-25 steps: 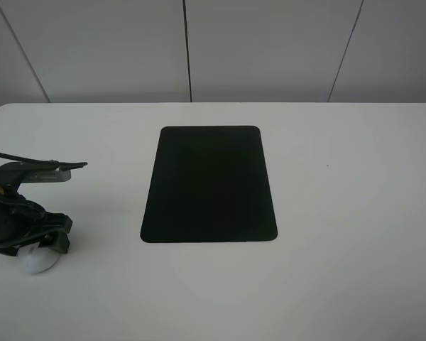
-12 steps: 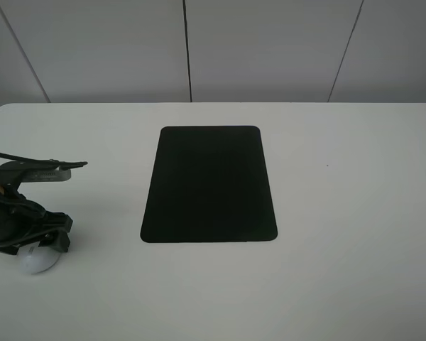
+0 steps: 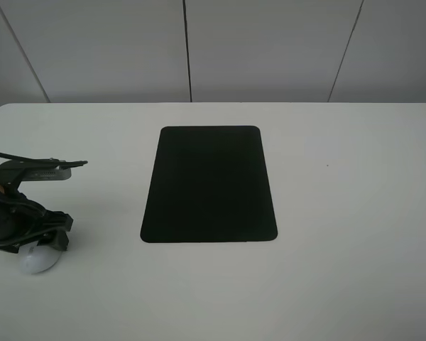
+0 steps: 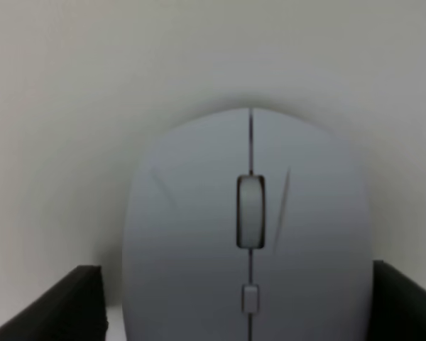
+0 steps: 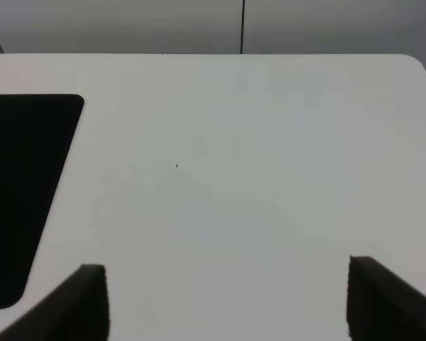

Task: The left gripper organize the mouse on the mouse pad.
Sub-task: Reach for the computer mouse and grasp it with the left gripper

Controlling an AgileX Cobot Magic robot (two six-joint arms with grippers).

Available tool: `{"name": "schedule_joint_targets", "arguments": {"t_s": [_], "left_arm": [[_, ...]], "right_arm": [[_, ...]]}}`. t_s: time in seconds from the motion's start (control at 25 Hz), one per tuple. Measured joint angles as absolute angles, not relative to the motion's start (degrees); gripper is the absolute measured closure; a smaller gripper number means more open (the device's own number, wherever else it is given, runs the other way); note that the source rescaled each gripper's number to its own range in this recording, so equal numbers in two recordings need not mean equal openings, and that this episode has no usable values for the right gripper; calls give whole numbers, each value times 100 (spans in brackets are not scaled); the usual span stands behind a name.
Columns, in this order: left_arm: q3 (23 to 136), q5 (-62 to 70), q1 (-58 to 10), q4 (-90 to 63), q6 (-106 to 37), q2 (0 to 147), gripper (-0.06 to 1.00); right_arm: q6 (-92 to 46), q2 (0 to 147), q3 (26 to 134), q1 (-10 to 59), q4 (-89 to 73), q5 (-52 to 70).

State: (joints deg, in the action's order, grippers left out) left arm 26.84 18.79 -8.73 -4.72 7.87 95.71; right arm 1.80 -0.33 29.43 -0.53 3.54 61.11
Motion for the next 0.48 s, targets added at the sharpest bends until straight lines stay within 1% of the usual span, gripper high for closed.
{"name": "schedule_joint_targets", "arguments": {"t_s": [0.08,0.48], "left_arm": [[2684,1879,-873,-459,787,9571,94],[2684,1880,-873,-459,794,9571,94]], "right_arm": [[180,-33,2943,-53,354,6111],[180,-33,2943,-53,354,6111]]}}
